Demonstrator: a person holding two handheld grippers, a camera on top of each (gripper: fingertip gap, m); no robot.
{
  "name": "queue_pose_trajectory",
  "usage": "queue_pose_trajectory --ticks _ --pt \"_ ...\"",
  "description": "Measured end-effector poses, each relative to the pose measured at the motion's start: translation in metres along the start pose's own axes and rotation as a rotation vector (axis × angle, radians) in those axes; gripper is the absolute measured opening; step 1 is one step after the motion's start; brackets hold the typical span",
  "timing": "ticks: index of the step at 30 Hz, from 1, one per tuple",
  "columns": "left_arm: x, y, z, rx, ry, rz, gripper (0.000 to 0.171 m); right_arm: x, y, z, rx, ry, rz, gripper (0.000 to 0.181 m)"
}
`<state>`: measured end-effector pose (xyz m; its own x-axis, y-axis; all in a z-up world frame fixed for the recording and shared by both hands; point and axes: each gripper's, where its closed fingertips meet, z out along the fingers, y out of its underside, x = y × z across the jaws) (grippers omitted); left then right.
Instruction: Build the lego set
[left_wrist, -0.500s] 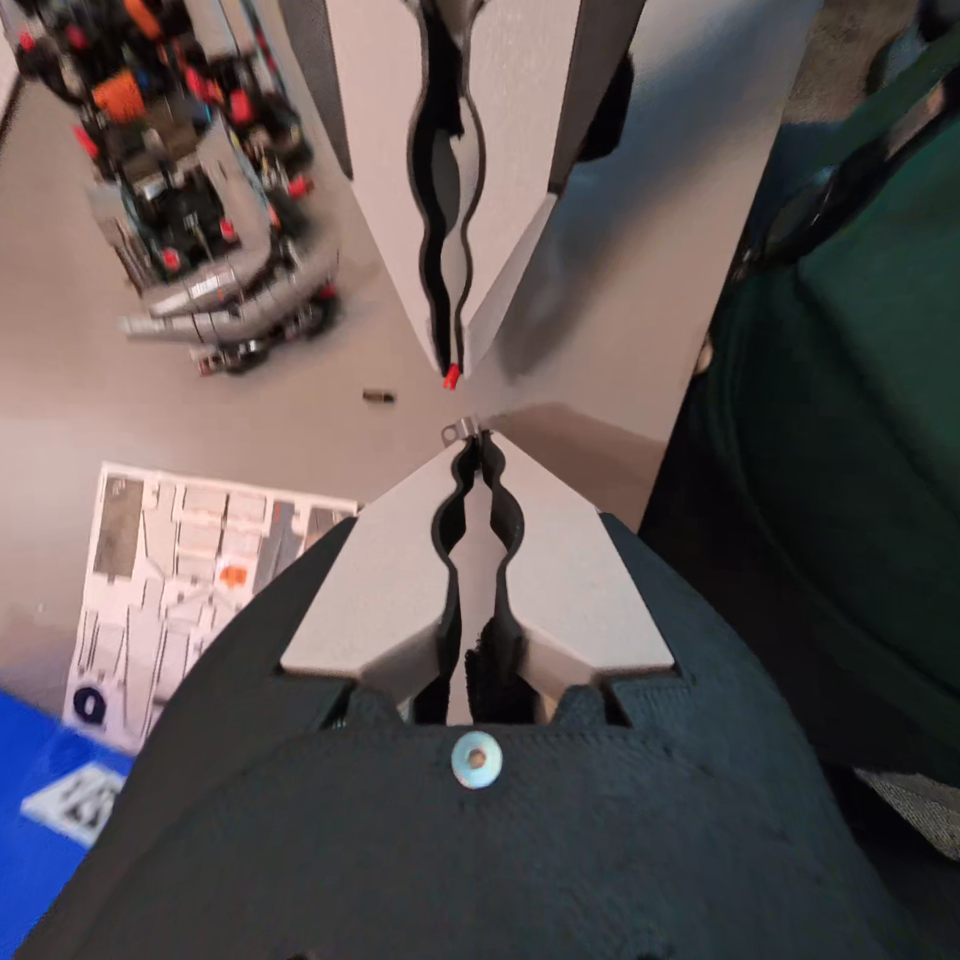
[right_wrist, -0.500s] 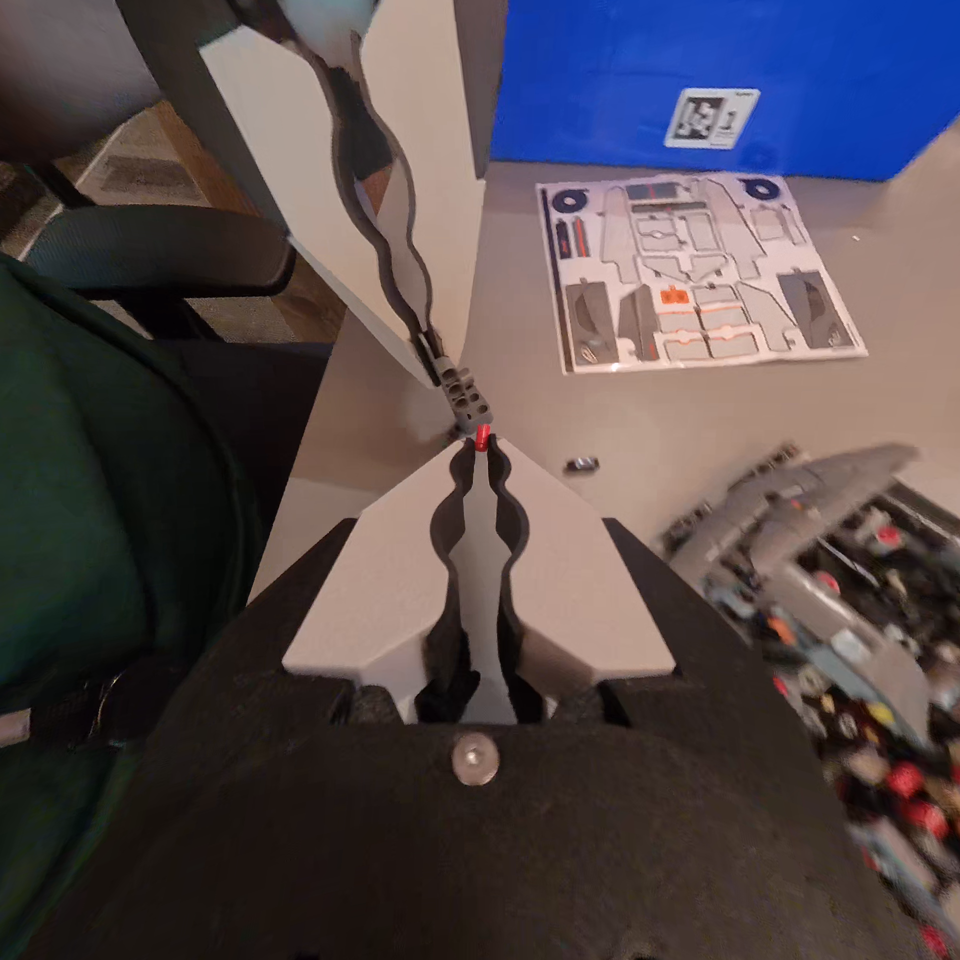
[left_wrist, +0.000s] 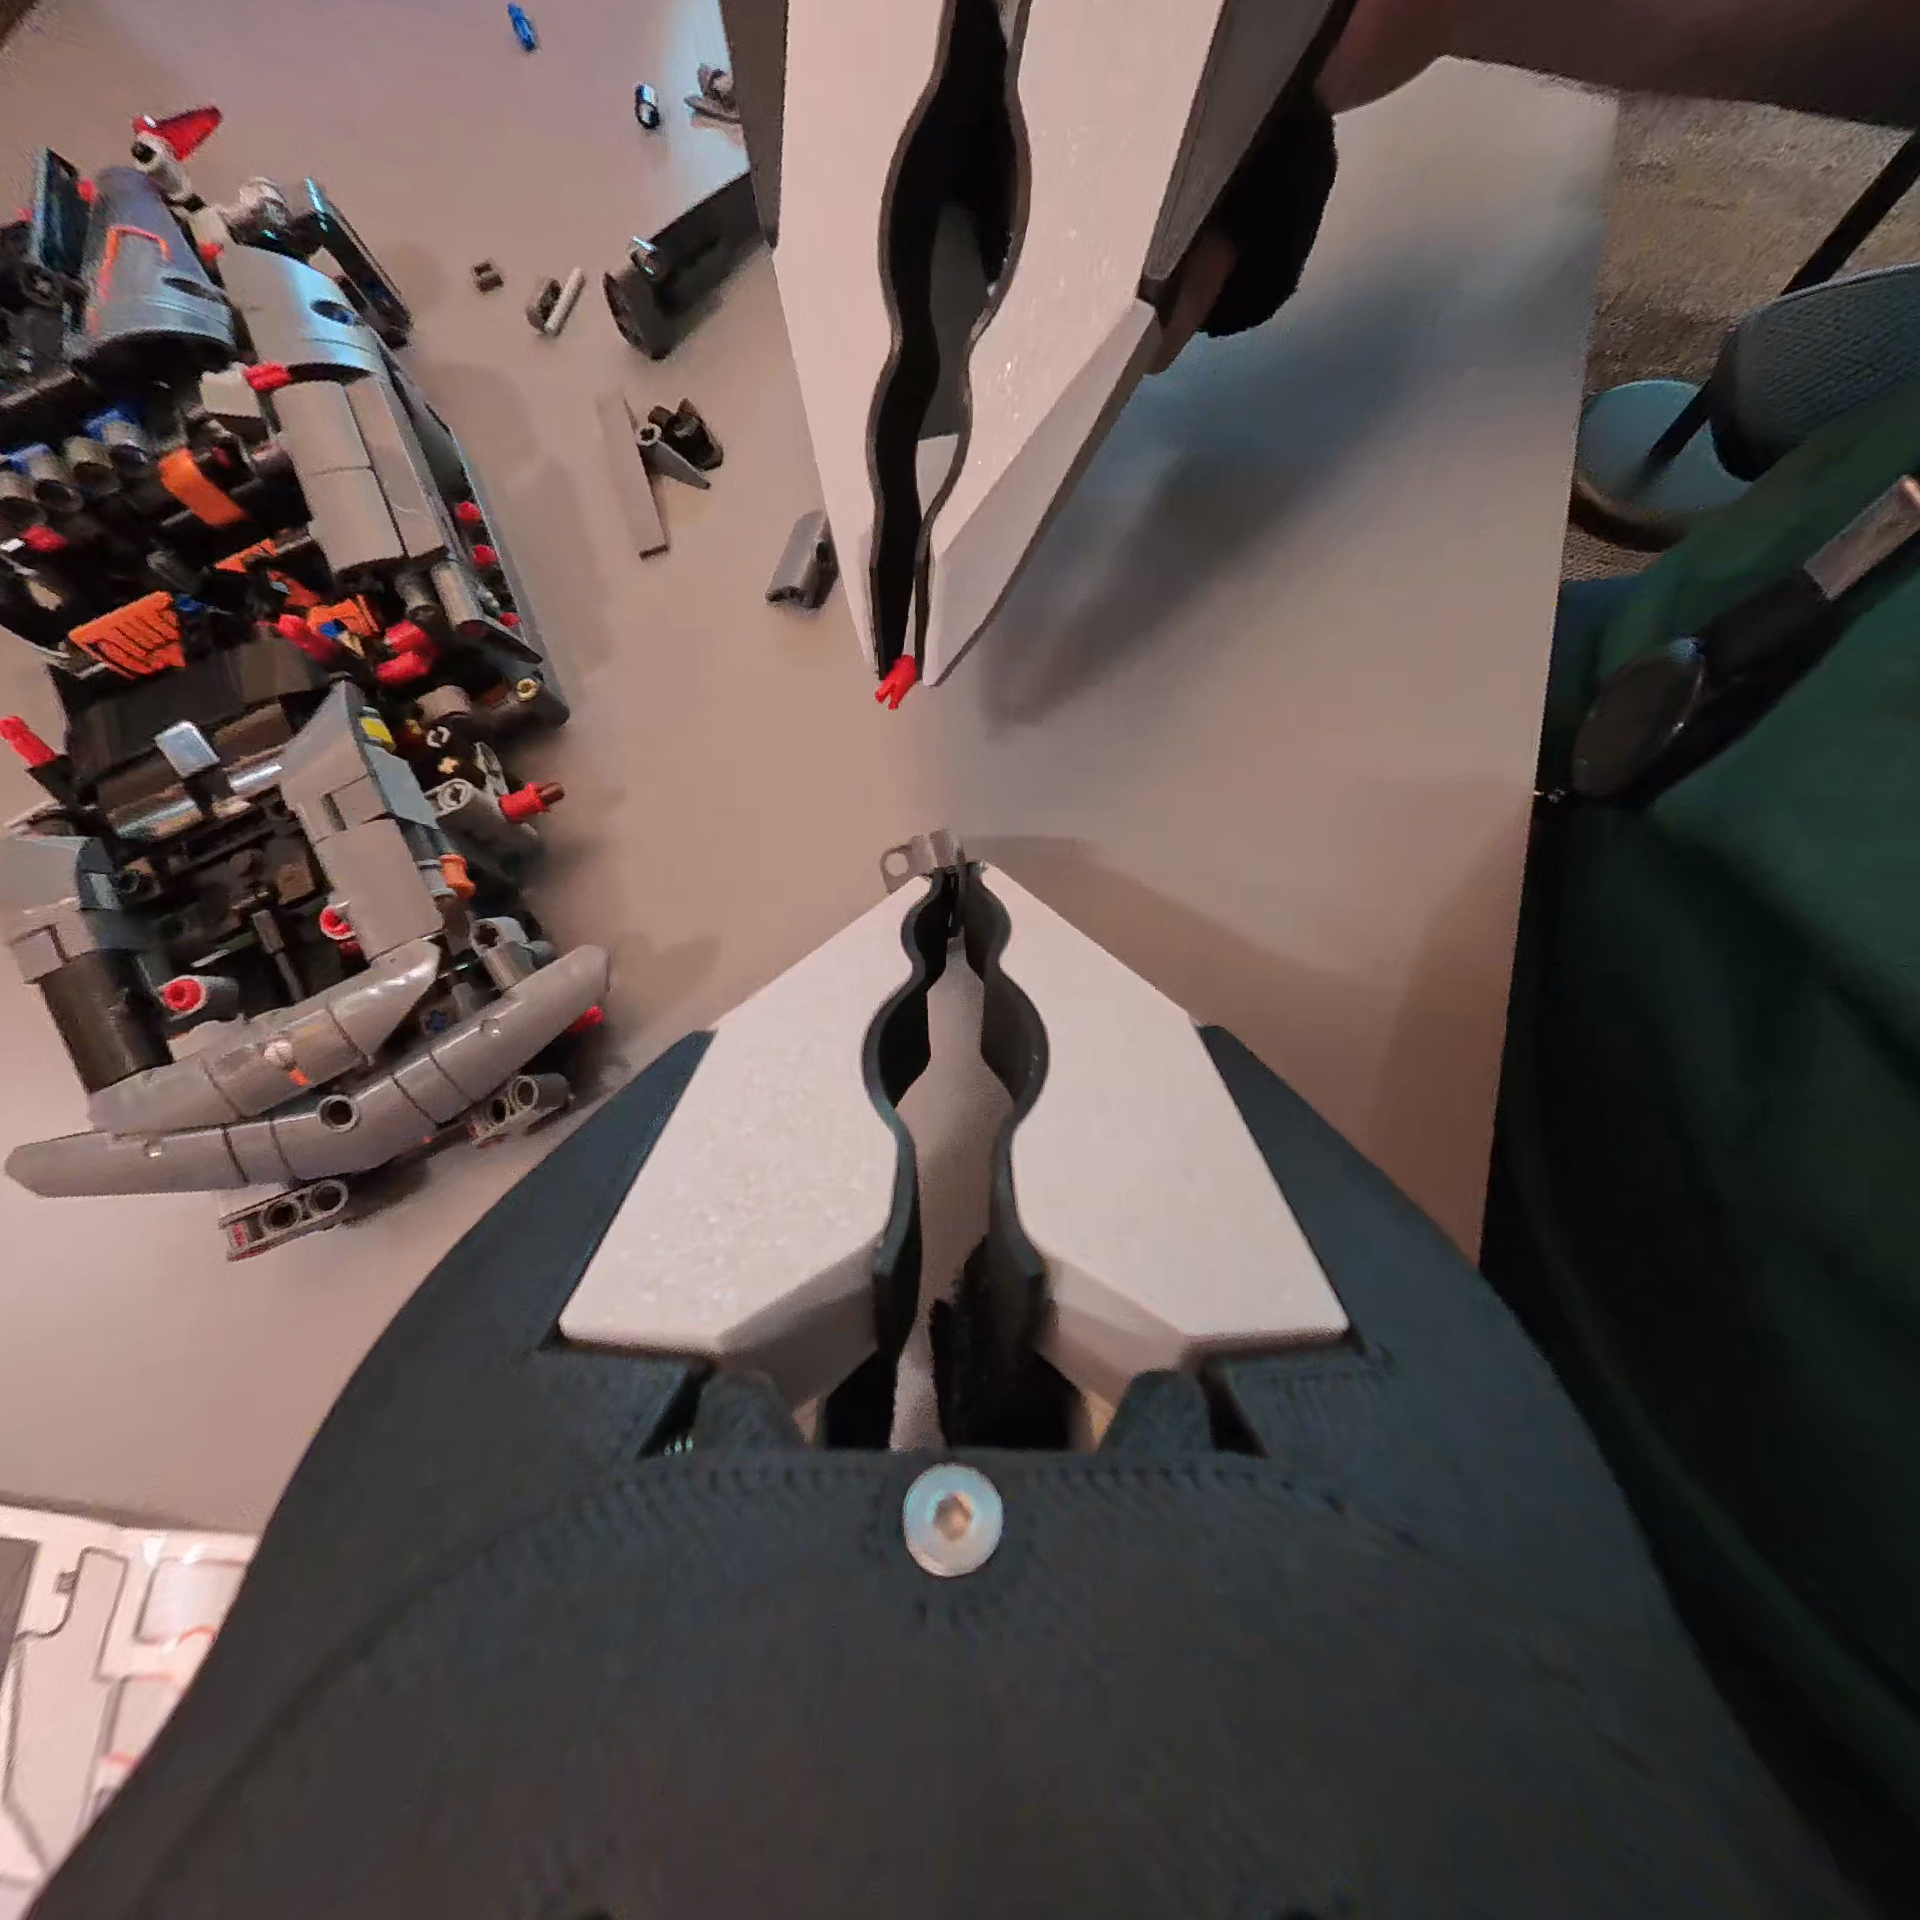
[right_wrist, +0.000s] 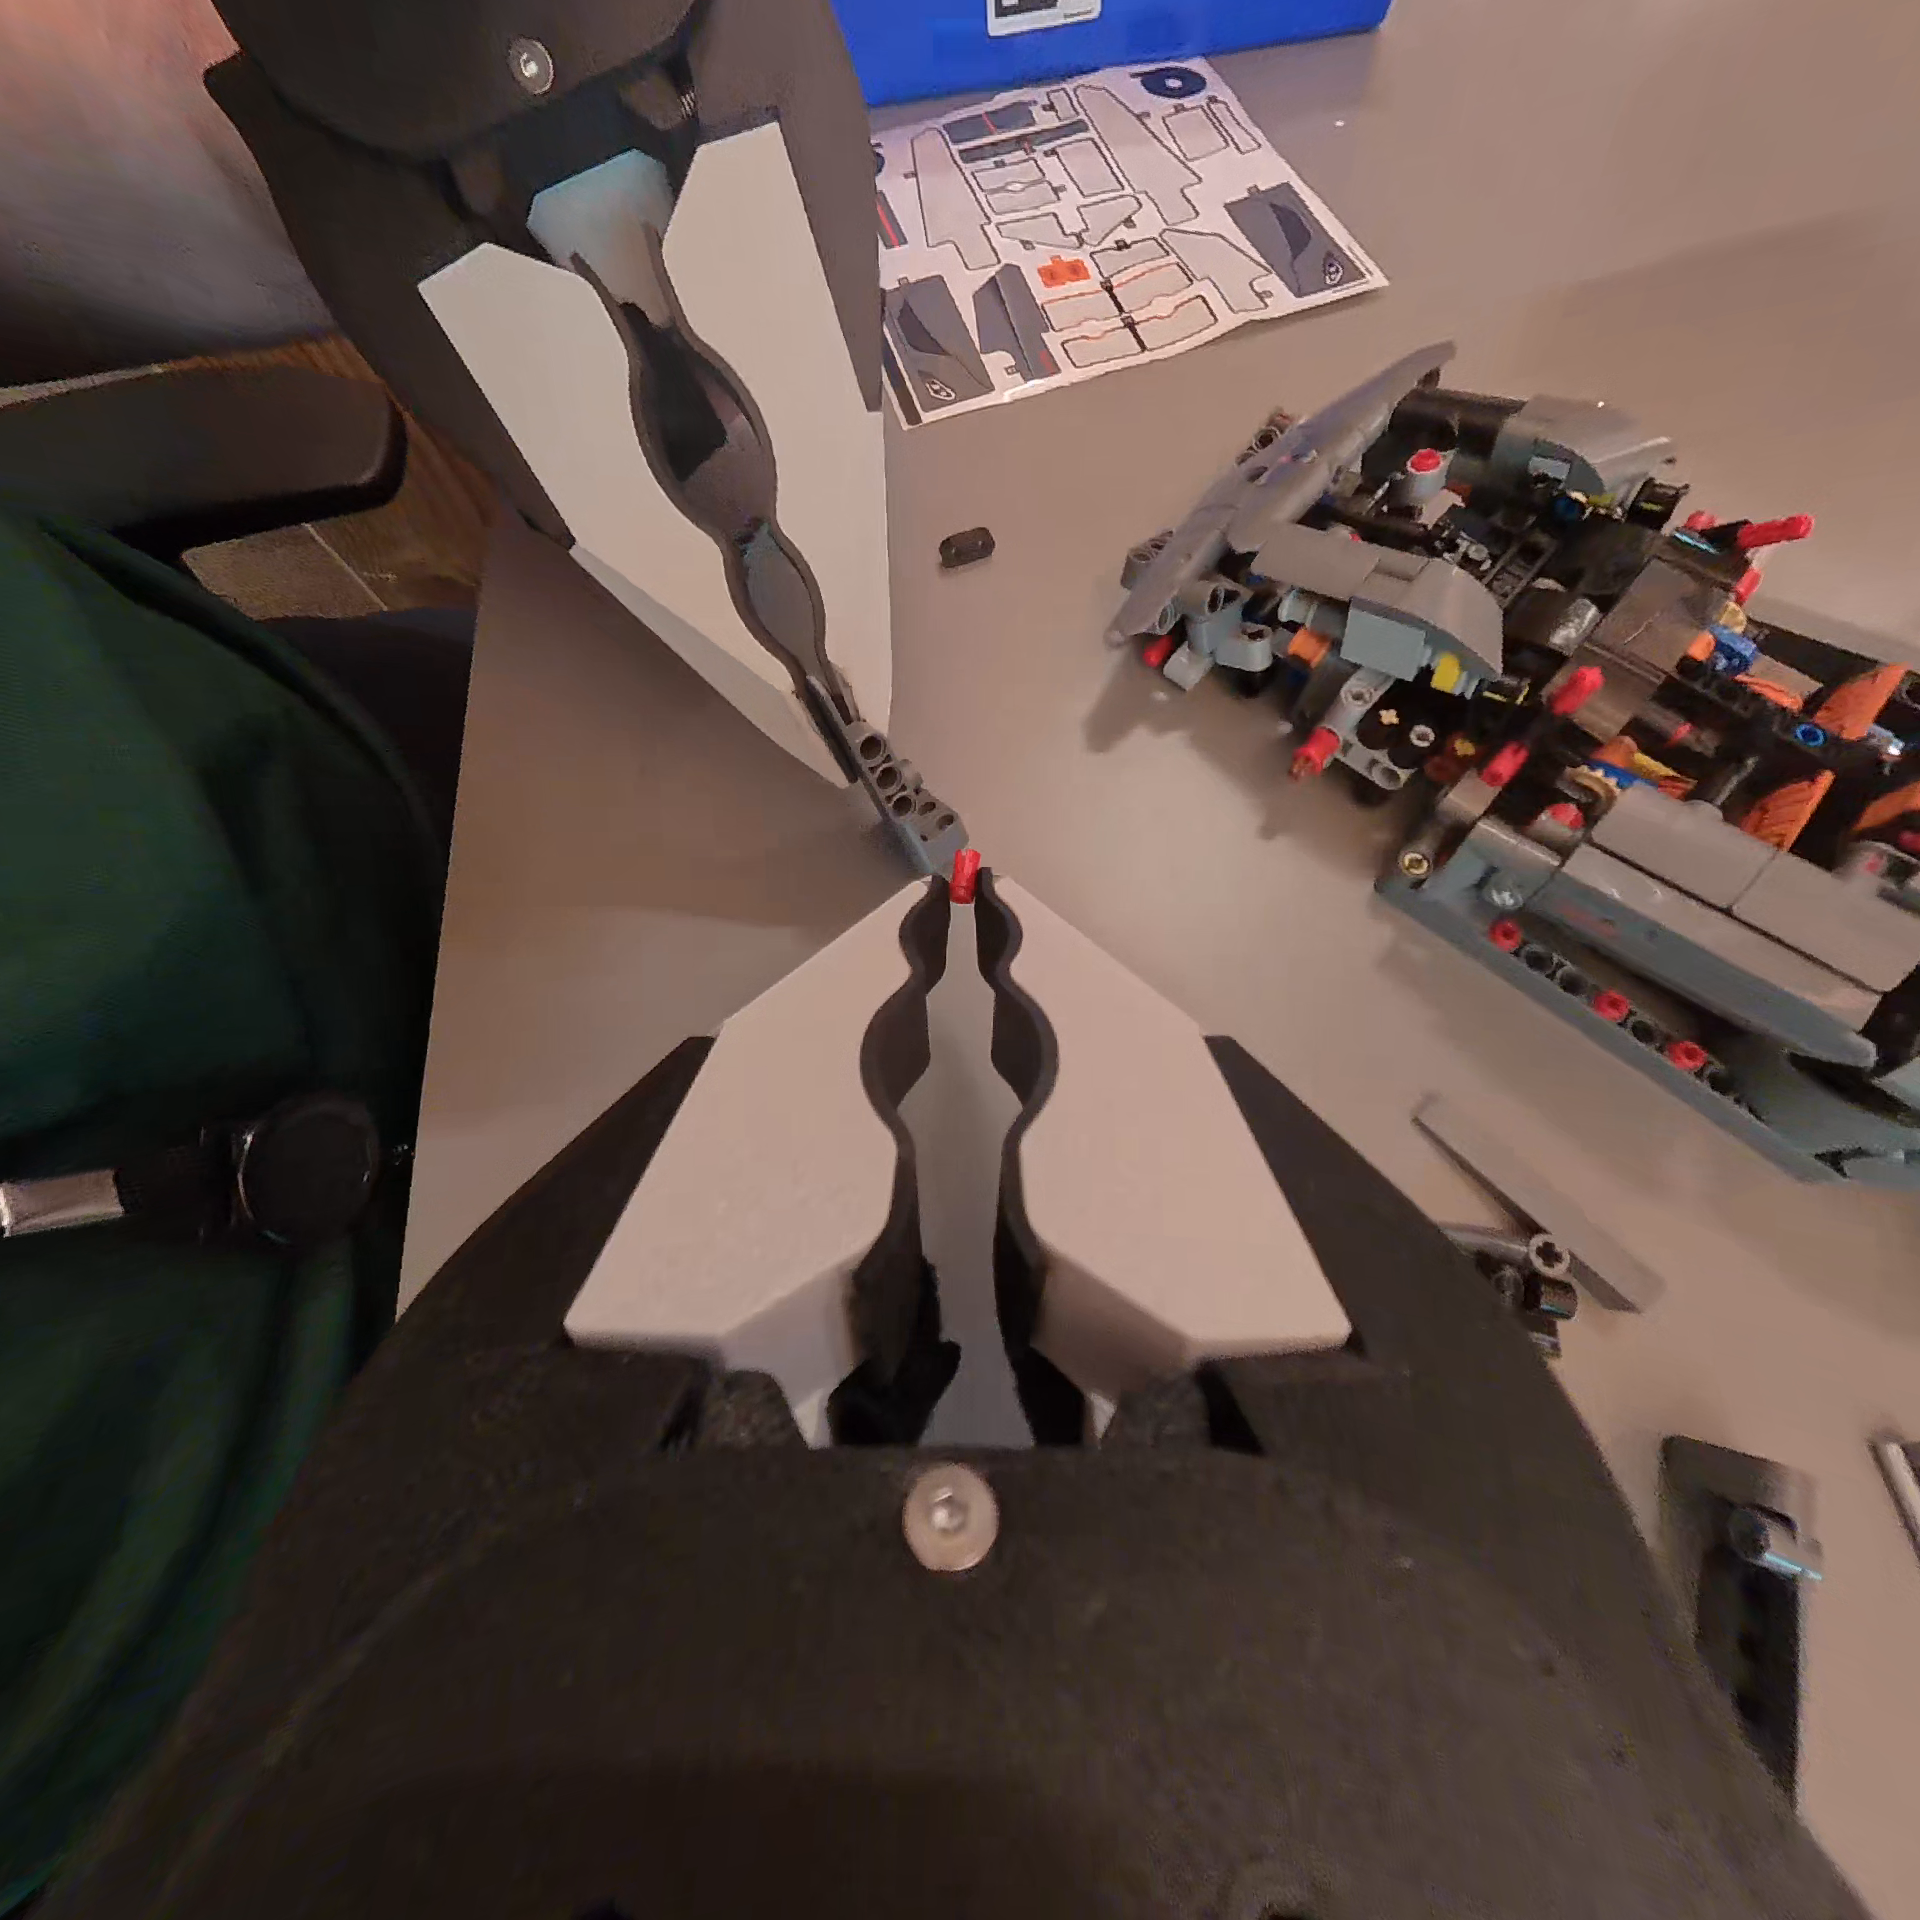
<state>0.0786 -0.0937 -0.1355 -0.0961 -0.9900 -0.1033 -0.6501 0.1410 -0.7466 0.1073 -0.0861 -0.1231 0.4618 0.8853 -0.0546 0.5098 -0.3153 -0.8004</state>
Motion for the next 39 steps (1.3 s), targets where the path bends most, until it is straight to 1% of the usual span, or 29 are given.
queue_pose_trajectory --ticks 2,4,6,9,13,18,21,25,28,30,31,34,36,39 --pt "-0.002 0.002 0.000 0.002 -0.017 -0.004 0.000 0.001 0.002 0.000 0.007 0.005 0.005 0.002" --pt "-0.004 0.013 0.001 -0.054 -0.023 0.001 0.002 0.001 0.002 0.001 0.014 0.000 0.012 0.002" --pt "-0.004 0.016 -0.001 -0.055 -0.028 -0.006 0.004 0.000 0.003 0.003 0.017 -0.004 0.011 0.002" --pt "-0.007 0.027 -0.002 -0.090 -0.052 -0.020 0.006 -0.002 0.003 0.006 0.016 -0.015 0.012 0.002" --pt "-0.008 0.038 -0.003 -0.131 -0.062 -0.029 0.014 -0.003 0.002 0.011 0.008 -0.026 0.010 0.002" --pt "-0.012 0.038 -0.009 -0.128 -0.086 -0.024 0.021 -0.005 -0.001 0.014 0.004 -0.027 0.009 0.002" --pt "-0.017 0.047 -0.015 -0.175 -0.110 0.002 0.023 -0.005 -0.002 0.014 0.002 -0.023 0.010 0.002" --pt "-0.017 0.034 -0.025 -0.106 -0.107 -0.010 0.020 -0.008 -0.005 0.013 0.014 -0.032 0.031 0.002" --pt "-0.018 0.049 -0.022 -0.204 -0.125 0.015 0.018 -0.011 0.000 0.014 -0.005 -0.032 0.037 0.002" --pt "-0.015 0.053 -0.018 -0.211 -0.118 -0.005 0.015 -0.015 0.002 0.014 -0.010 -0.034 0.051 0.002" --pt "-0.014 0.051 -0.017 -0.201 -0.114 -0.023 0.013 -0.016 0.004 0.014 -0.013 -0.033 0.058 0.002" --pt "-0.009 0.049 -0.014 -0.226 -0.134 -0.030 0.010 -0.021 0.009 0.015 -0.026 -0.026 0.073 0.002" --pt "0.000 0.042 -0.008 -0.218 -0.138 -0.055 0.010 -0.024 0.012 0.016 -0.034 -0.017 0.083 0.002" --pt "0.014 0.028 0.002 -0.161 -0.147 -0.115 0.019 -0.026 0.016 0.015 -0.043 0.001 0.097 0.003"
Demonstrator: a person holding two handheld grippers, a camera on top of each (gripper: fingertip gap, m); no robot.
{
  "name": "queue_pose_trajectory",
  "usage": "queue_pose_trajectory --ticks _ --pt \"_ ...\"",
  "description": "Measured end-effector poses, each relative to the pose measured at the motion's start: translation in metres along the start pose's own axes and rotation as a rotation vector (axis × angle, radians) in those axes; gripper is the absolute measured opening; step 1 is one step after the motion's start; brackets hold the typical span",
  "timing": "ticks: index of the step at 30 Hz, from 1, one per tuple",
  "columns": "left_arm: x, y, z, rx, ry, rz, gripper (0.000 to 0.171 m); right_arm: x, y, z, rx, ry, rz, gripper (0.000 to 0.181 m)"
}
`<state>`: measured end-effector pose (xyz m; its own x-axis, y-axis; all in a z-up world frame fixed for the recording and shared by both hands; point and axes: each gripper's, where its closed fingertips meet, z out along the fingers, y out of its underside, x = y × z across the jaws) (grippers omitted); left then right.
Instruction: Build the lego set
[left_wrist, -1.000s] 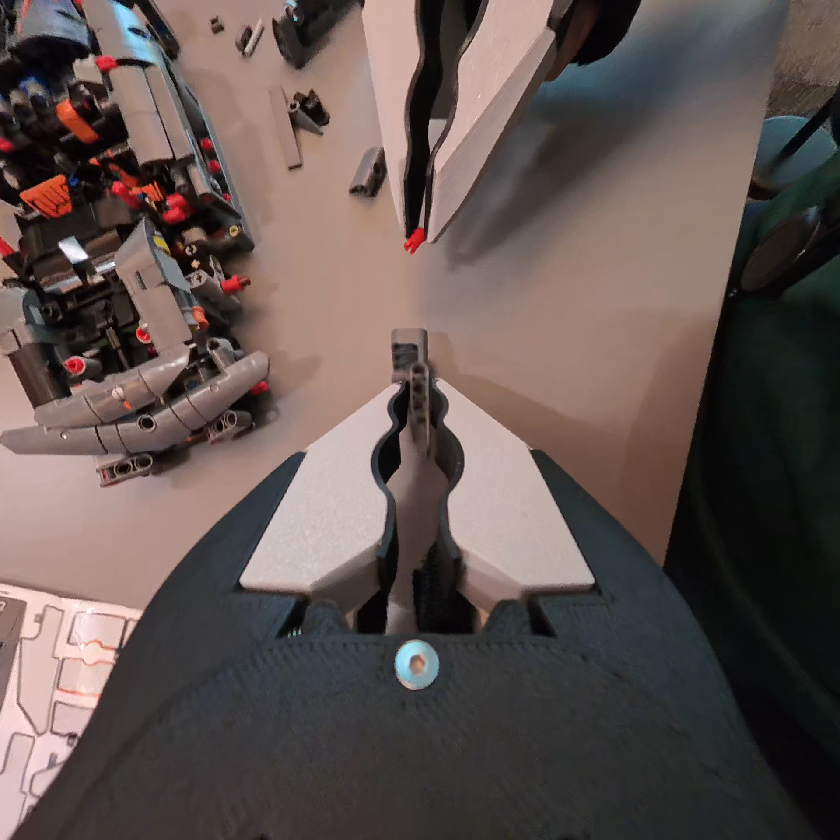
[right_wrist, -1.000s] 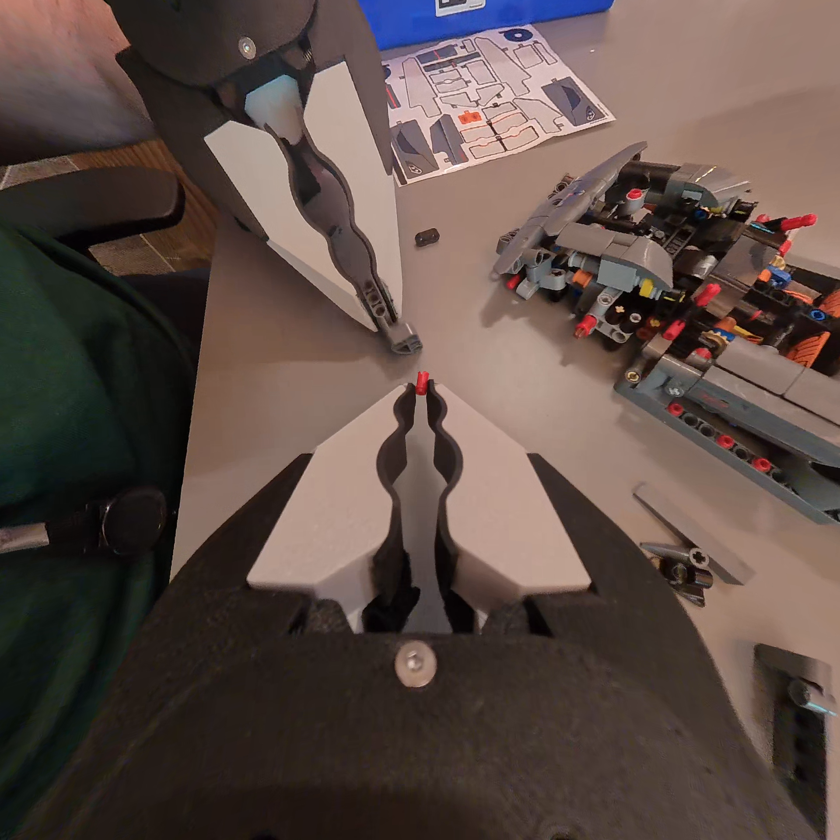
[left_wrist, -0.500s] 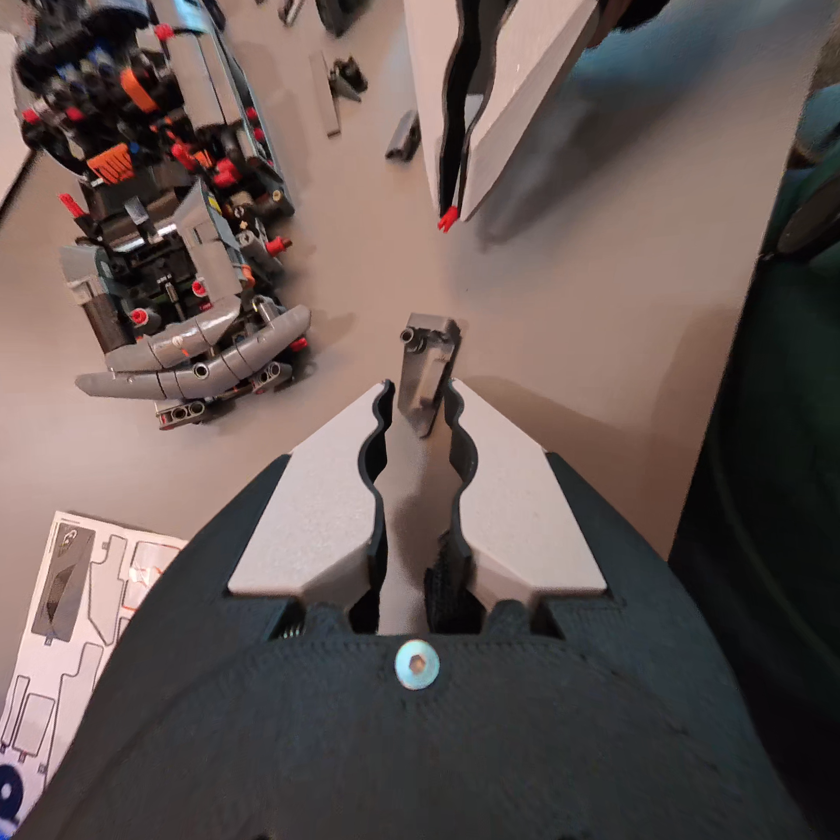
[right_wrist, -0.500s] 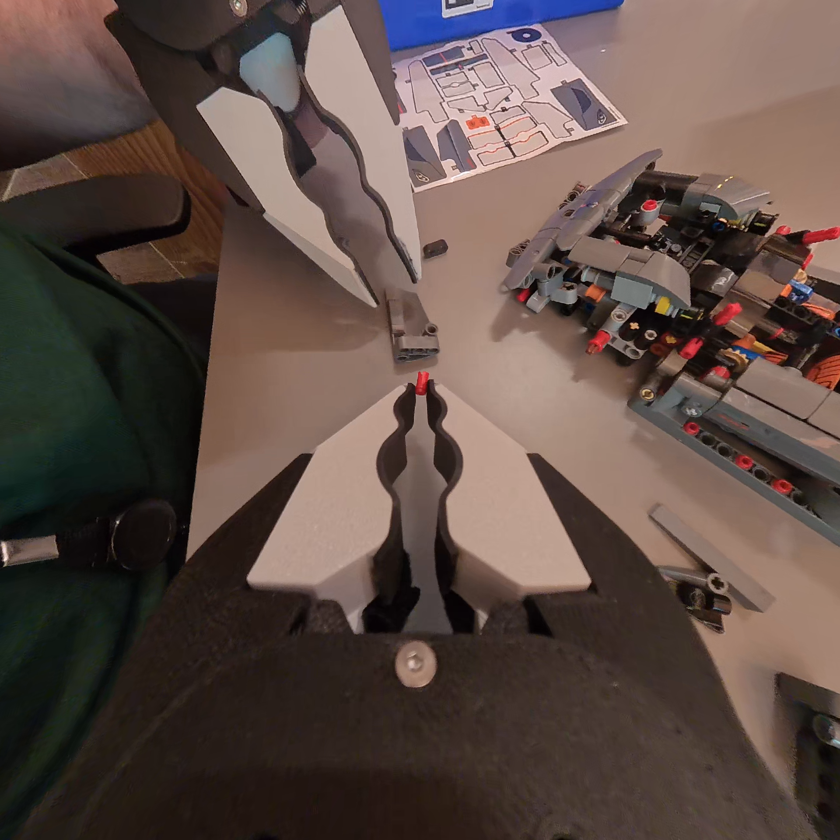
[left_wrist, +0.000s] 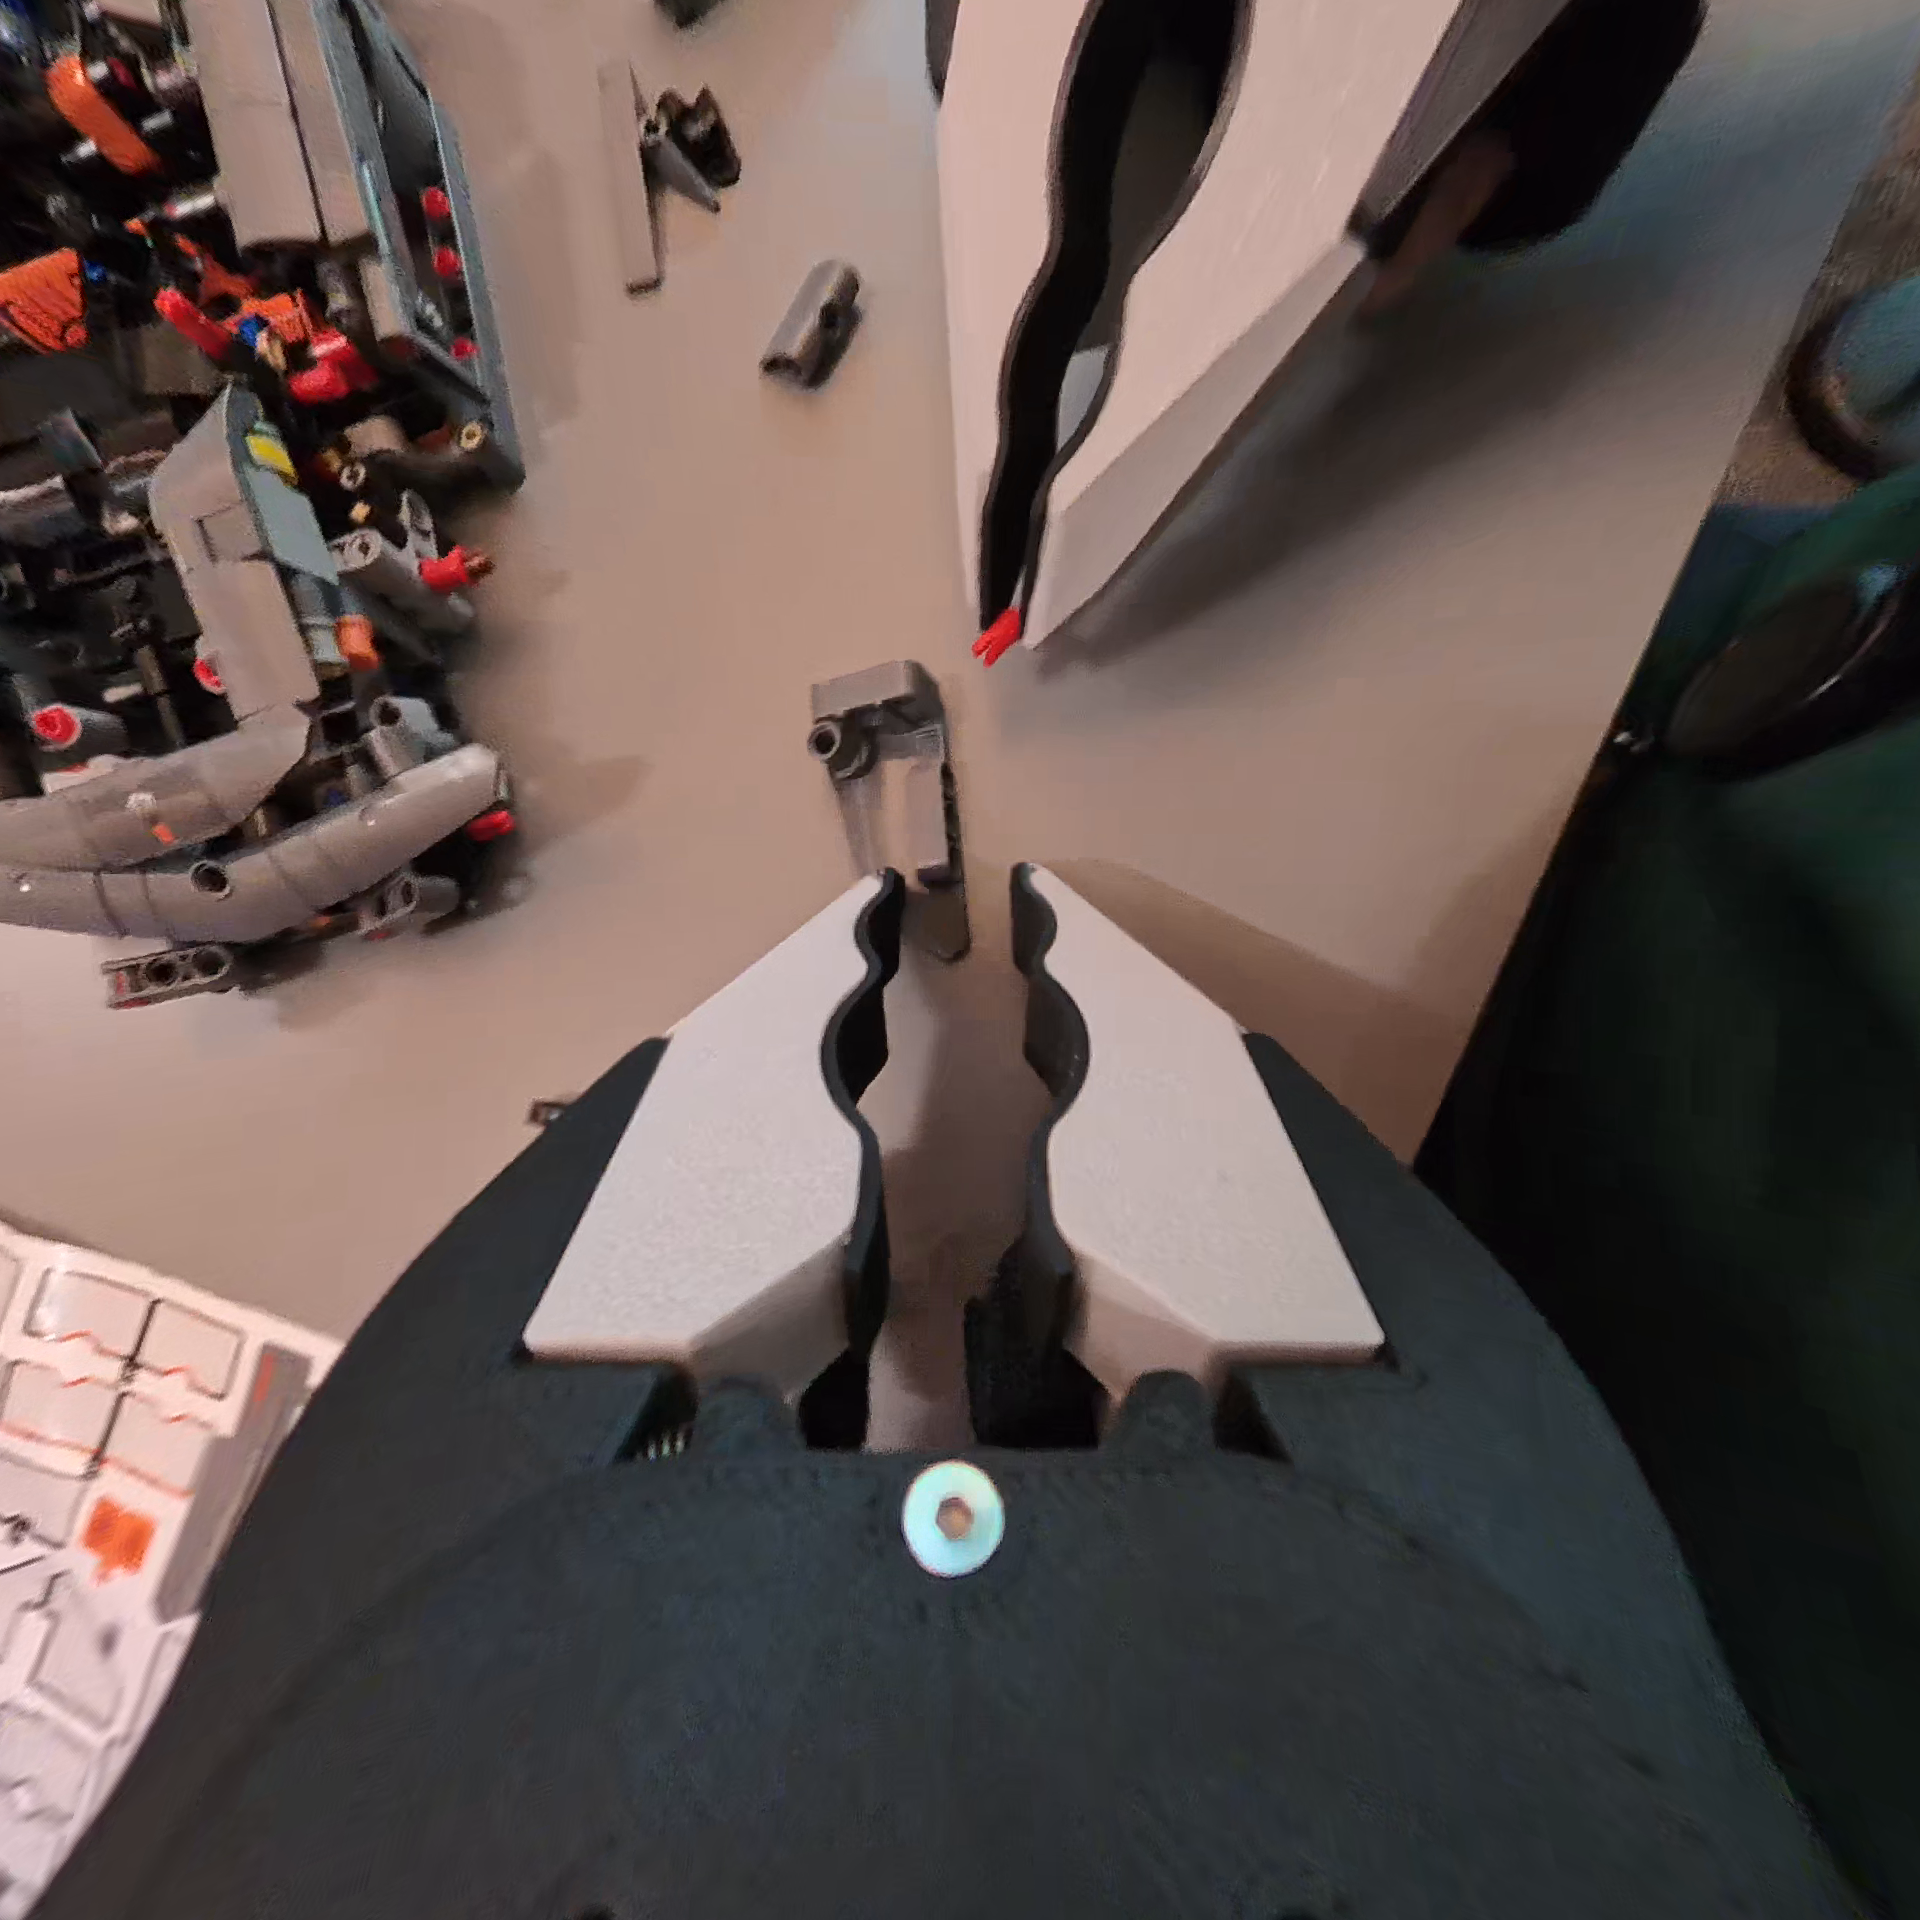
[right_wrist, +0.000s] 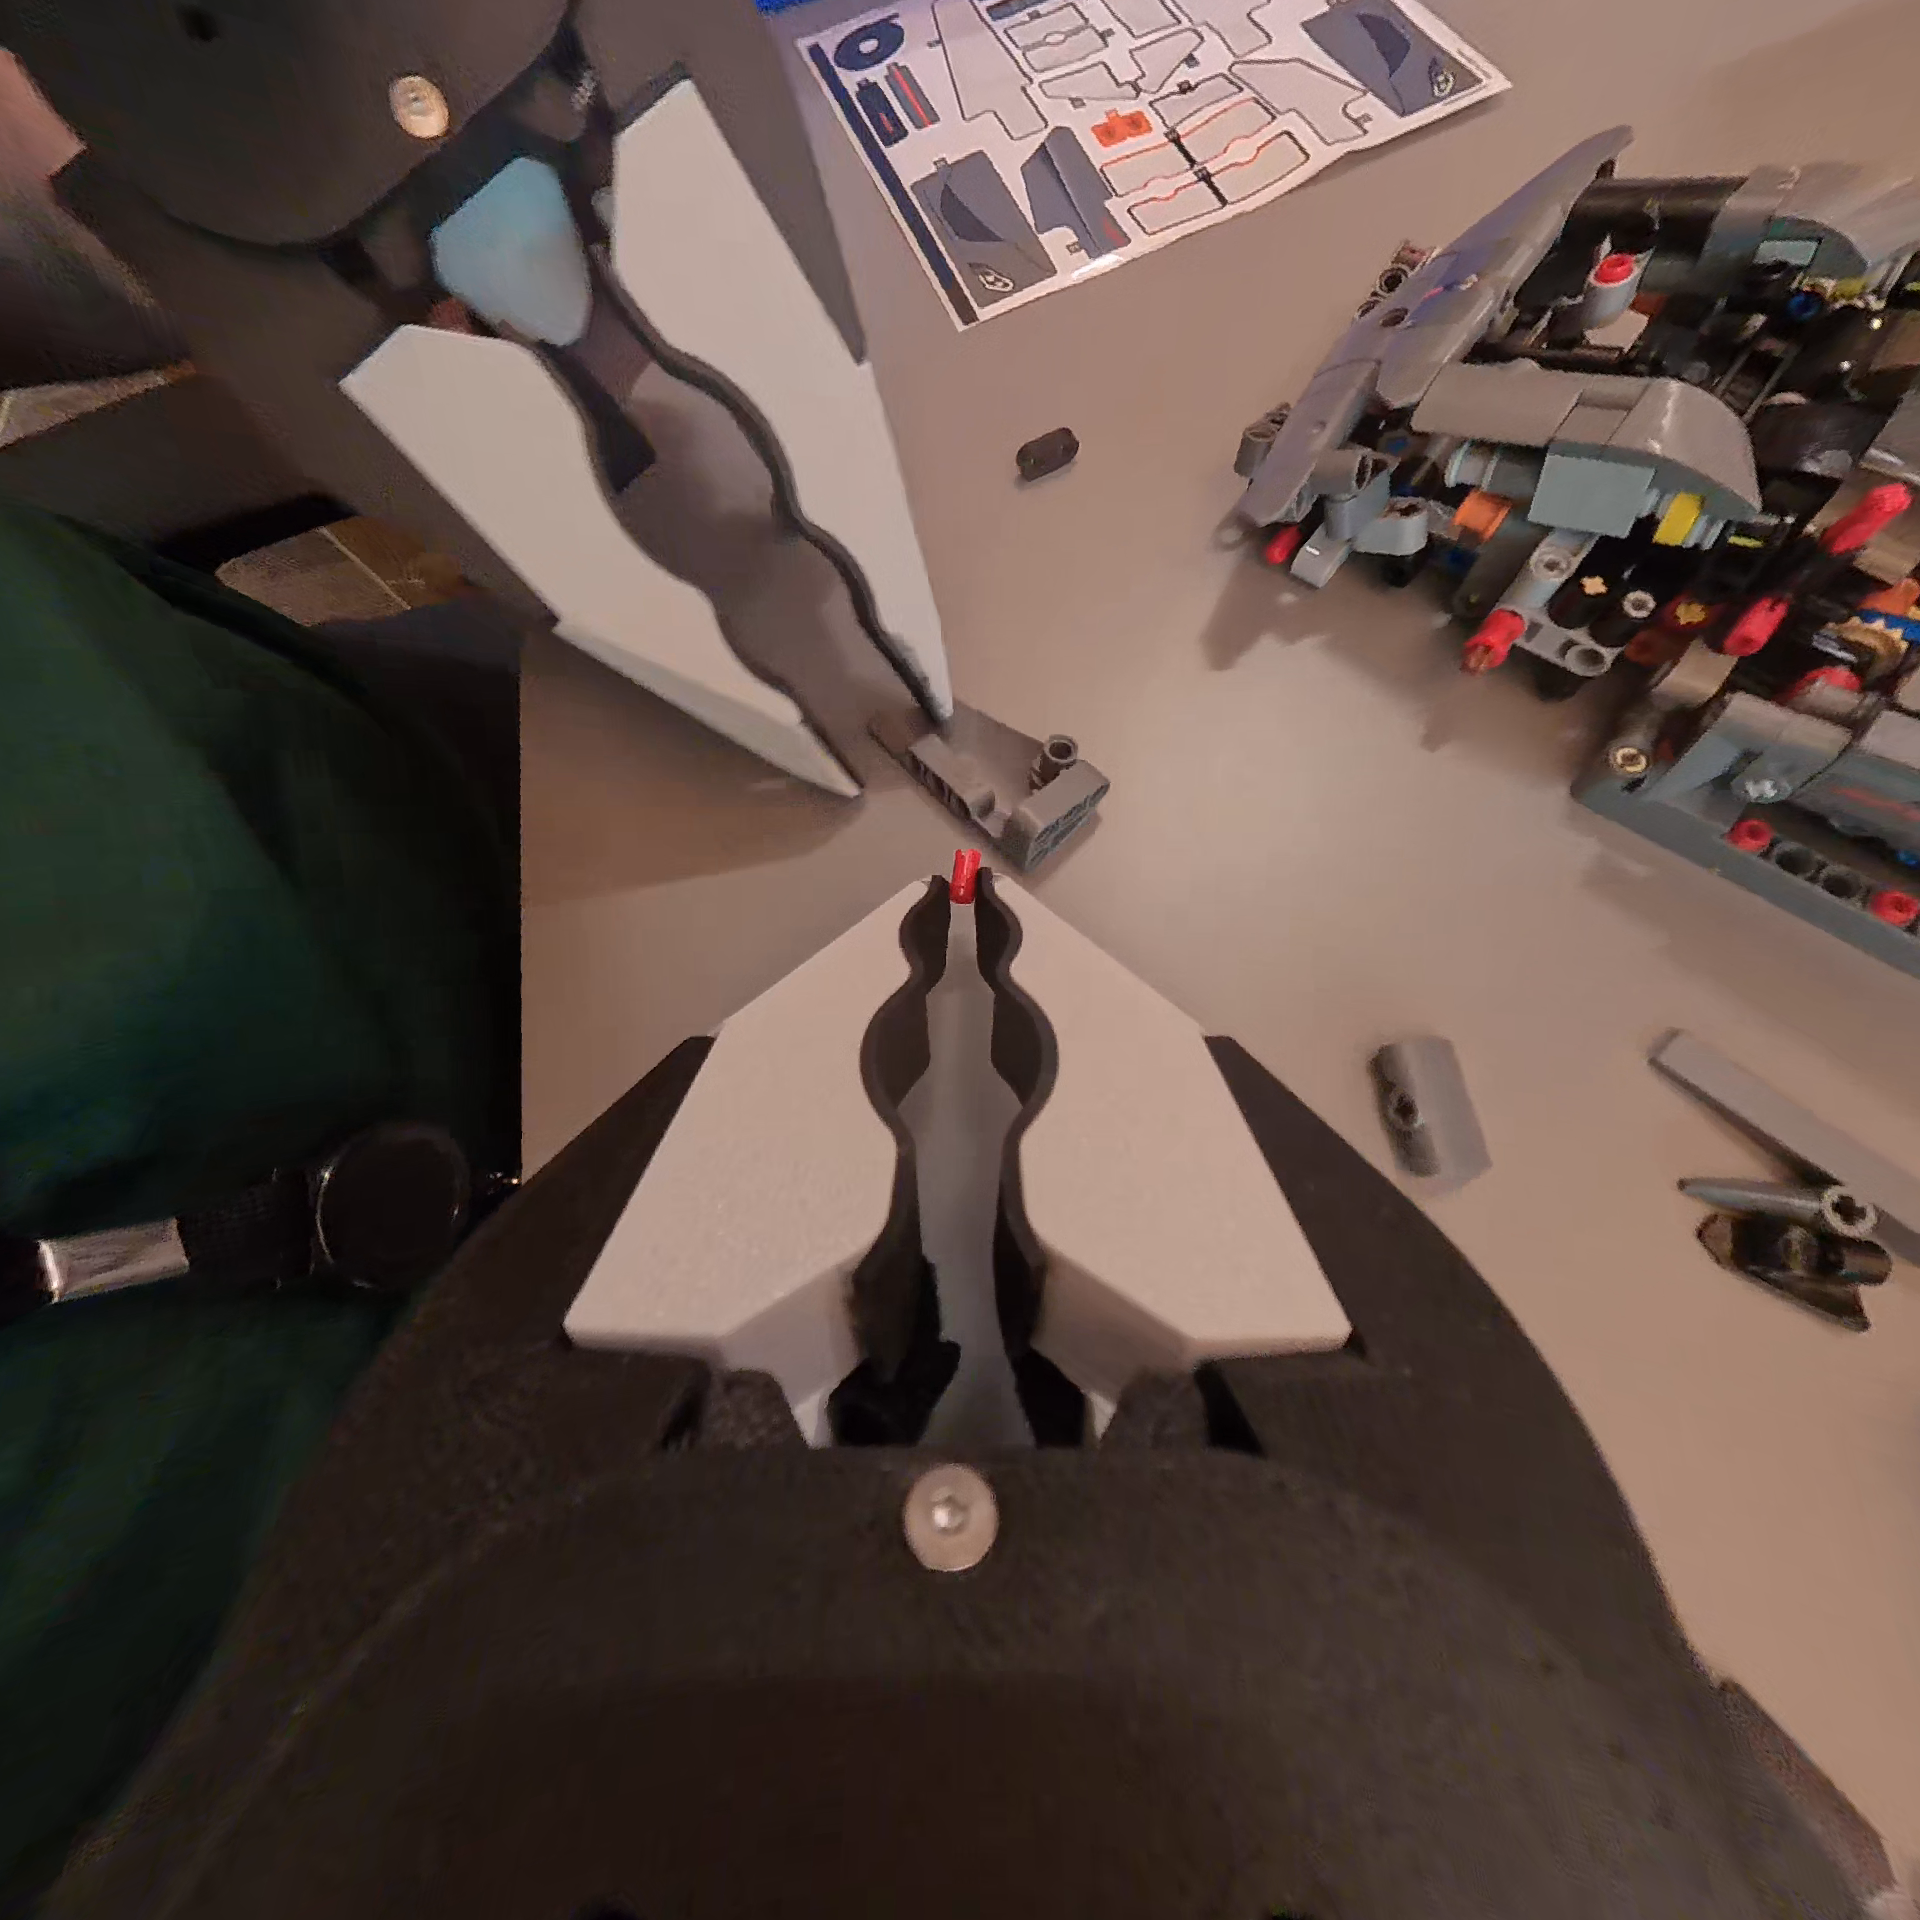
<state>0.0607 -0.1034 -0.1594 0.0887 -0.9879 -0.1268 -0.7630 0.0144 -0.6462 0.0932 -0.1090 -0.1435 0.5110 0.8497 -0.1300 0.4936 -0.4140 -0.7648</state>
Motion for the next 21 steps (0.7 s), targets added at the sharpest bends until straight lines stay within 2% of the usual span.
queue_pose_trajectory --ticks 2,4,7,13,15,18,21 --pt "0.009 -0.004 -0.002 0.019 0.019 0.006 0.019 0.000 0.004 -0.003 -0.007 0.013 0.005 0.002" --pt "0.002 -0.003 -0.006 0.024 -0.017 0.011 0.018 -0.002 0.005 -0.006 0.000 0.010 0.014 0.002" --pt "0.001 0.002 -0.003 0.021 0.015 -0.012 0.016 -0.006 0.006 -0.004 -0.005 0.010 0.009 0.002" --pt "0.028 -0.017 0.005 0.073 0.068 0.035 0.014 -0.008 0.010 -0.003 -0.016 0.029 0.014 0.002" --pt "0.018 -0.020 -0.001 0.102 0.023 0.034 0.014 -0.008 0.013 -0.006 -0.016 0.037 0.022 0.002" --pt "-0.004 -0.023 -0.012 0.162 0.013 -0.103 0.021 -0.007 0.015 -0.010 -0.011 0.042 0.029 0.002" --pt "-0.017 -0.015 -0.009 0.107 -0.011 -0.165 0.031 -0.007 0.015 -0.009 -0.006 0.046 0.027 0.002"
